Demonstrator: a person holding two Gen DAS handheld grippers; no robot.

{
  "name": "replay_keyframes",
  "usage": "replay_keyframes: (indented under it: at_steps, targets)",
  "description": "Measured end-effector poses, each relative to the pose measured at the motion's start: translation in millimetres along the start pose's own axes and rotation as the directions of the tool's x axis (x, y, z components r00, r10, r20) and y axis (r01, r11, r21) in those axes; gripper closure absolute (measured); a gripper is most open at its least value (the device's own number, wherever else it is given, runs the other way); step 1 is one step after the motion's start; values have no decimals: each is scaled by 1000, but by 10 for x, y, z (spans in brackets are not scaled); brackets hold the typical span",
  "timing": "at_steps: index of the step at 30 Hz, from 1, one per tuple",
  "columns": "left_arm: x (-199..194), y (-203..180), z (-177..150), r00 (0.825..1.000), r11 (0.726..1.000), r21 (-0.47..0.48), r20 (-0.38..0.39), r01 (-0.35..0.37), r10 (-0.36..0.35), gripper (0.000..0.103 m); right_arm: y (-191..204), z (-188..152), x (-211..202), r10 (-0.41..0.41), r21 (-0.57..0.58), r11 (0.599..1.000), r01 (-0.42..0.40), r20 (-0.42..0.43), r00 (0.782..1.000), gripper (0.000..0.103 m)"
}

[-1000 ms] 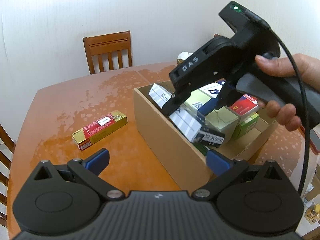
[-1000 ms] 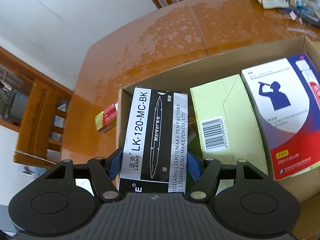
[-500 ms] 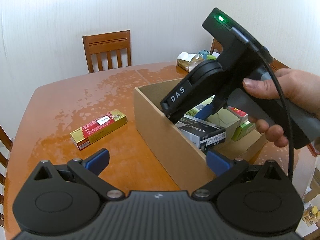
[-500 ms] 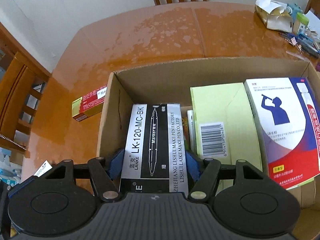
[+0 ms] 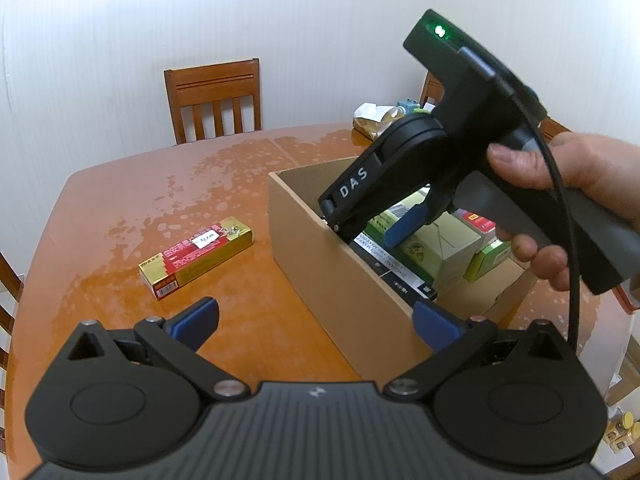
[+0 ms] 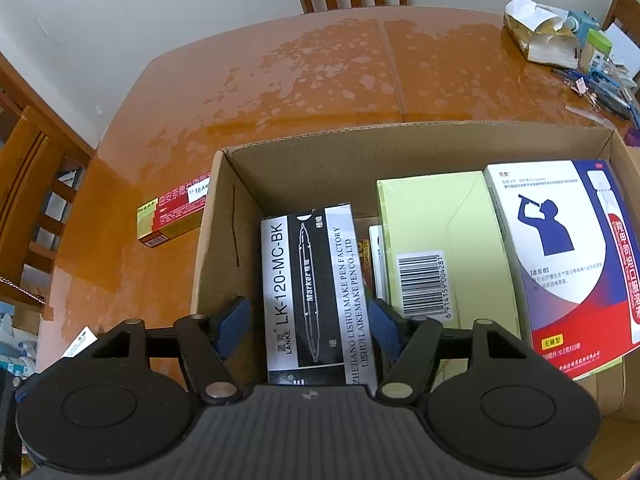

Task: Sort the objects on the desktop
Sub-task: 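Lower the LANKE box into the cardboard box beside the pale green box, then open the right gripper and push the LANKE box flat against the green box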

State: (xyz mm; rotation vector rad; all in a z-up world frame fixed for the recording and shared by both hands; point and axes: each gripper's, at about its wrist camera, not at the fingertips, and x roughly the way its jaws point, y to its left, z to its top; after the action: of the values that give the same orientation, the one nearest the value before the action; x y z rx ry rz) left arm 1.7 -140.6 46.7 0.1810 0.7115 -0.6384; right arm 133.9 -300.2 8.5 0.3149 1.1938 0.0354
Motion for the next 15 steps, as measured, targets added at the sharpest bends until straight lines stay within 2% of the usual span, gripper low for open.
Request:
replay_keyframes:
  at_steps: [4, 5, 7, 11, 15]
  targets:
    - [8, 4, -1, 1000, 1000, -2, 0, 0, 0, 0, -40, -4, -163, 29, 18, 999, -29, 19, 999, 31]
    - [11, 1, 1, 1000, 1000, -2, 0, 2, -2, 0, -76, 0, -209, 50, 35, 998, -51, 27, 998, 23]
    - [15, -13, 4, 1000, 1000, -2, 2, 4, -4, 0, -161, 3, -309, 88, 75, 993, -92, 51, 995, 16]
    - [19, -53, 10, 1000, 1000, 7, 7, 16, -16, 0, -330, -5, -416, 136, 143, 979, -146, 78, 988, 15]
    - [15, -105, 15, 1000, 1000, 19, 9, 24, -24, 0, -519, -20, -434, 139, 213, 965, -156, 95, 986, 13]
